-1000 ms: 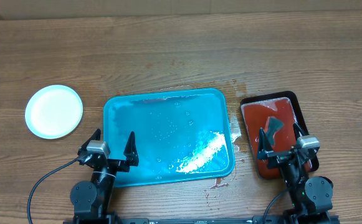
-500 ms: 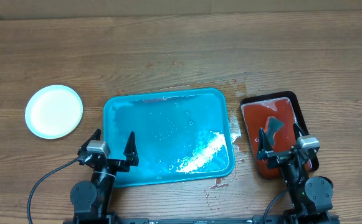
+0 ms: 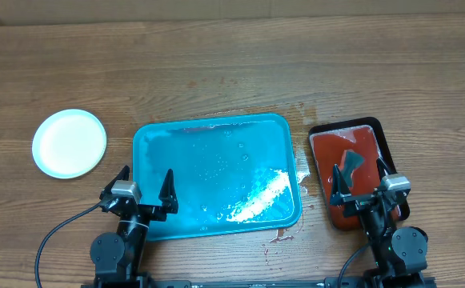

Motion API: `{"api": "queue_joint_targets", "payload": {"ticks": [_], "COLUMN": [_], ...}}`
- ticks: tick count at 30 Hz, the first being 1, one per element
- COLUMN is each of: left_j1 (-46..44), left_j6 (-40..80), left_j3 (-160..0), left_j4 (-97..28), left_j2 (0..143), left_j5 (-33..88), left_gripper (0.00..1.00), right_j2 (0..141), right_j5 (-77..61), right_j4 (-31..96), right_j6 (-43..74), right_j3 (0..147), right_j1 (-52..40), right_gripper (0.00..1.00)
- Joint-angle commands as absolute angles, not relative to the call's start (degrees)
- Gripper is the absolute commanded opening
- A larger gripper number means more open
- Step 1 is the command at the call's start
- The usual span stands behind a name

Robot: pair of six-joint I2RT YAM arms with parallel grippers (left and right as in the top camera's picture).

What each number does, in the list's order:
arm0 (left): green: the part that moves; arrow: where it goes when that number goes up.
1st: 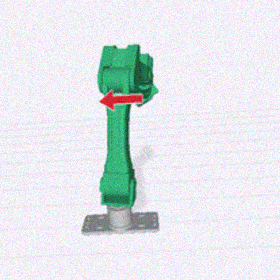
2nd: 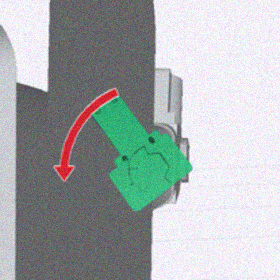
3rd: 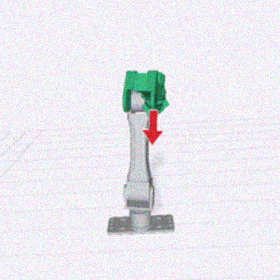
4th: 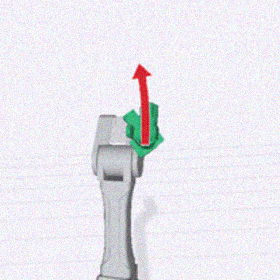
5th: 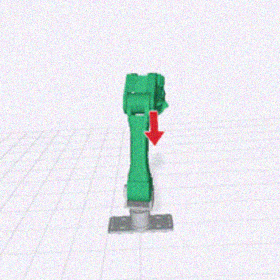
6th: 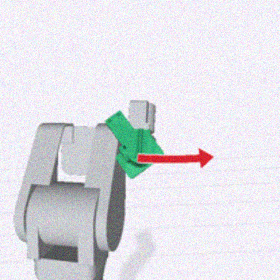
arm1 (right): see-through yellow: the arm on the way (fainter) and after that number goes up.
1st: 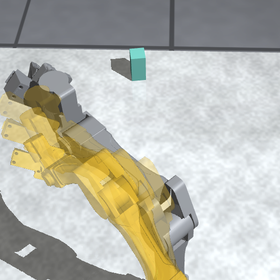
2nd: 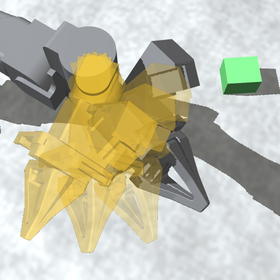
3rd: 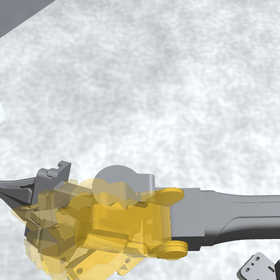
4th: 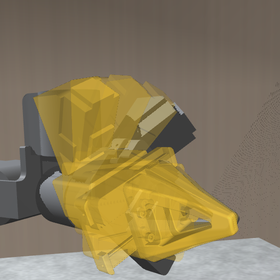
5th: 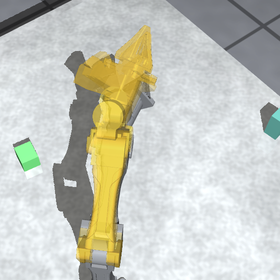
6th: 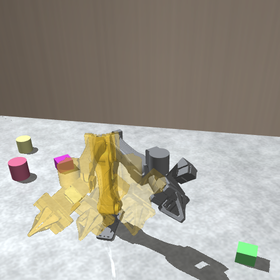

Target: Clean dirty plates on tray and stack at the side

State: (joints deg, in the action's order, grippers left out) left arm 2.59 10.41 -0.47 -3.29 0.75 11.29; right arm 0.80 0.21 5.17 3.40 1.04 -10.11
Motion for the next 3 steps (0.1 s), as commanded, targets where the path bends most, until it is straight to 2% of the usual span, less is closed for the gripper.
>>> {"api": "queue_joint_targets", "payload": {"ticks": [1, 3], "left_j1": [2.3, 2.3], "left_j6": [10.9, 10.9], "left_j3": [-0.3, -0.3], "left_j4": [-3.4, -3.4], "left_j2": [0.3, 0.3], "left_j5": [10.9, 10.9], "left_gripper": [1.0, 1.0], "right_j2": [0.2, 0.2], "right_j5": [-0.1, -0.1], "right_j4": [4.8, 4.8], "right_j6": [3.2, 3.2], "right_j3": [0.4, 0.4], "right_j1": [-10.0, -10.0], "right_gripper": [1.0, 1.0]}}
